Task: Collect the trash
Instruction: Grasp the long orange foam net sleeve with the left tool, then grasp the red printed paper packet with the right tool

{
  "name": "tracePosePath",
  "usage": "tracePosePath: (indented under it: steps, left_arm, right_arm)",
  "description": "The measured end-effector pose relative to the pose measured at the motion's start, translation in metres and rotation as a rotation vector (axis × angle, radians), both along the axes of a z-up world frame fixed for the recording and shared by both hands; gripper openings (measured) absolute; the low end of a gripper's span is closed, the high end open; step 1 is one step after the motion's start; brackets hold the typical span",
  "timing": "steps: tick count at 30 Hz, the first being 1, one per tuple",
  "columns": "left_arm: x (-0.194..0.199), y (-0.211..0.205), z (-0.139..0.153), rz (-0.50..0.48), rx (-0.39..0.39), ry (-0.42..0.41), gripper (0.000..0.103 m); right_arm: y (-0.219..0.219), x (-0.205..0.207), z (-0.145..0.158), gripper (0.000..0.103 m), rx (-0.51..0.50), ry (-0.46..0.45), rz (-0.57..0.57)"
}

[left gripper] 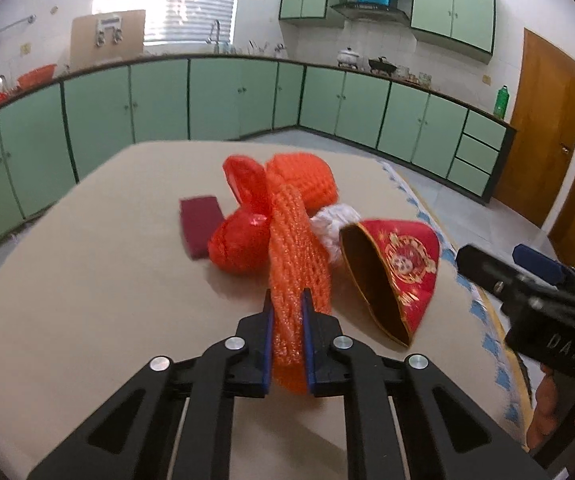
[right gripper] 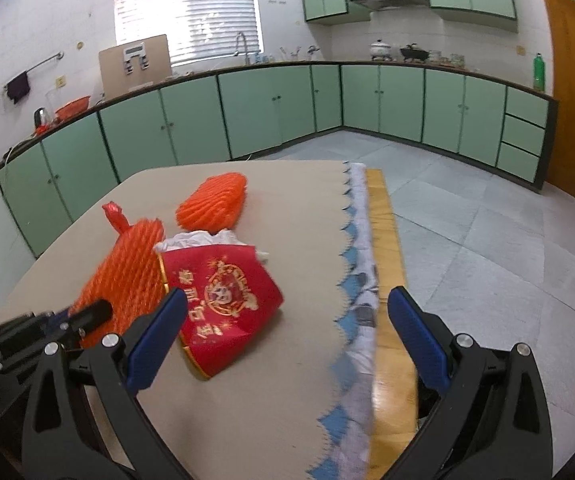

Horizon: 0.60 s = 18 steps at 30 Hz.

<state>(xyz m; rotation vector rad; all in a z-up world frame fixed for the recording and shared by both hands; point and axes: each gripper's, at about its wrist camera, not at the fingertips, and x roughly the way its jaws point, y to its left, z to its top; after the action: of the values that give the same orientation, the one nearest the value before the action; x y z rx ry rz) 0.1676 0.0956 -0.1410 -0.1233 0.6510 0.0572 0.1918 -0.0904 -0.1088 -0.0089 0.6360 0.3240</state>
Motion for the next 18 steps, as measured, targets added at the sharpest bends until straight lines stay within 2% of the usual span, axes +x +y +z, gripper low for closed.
tracePosePath:
  steps: [9, 18]
  left_arm:
    - [-0.003, 0.010, 0.010, 0.056, 0.037, -0.062, 0.012]
    - [0.004, 0.011, 0.003, 0.075, 0.049, -0.042, 0.012]
  right_arm:
    - [0.023, 0.012, -0.009, 0.097, -0.013, 0.063, 0.066]
    - [0.036, 0.028, -0.022, 0.098, -0.051, 0.144, 0.107]
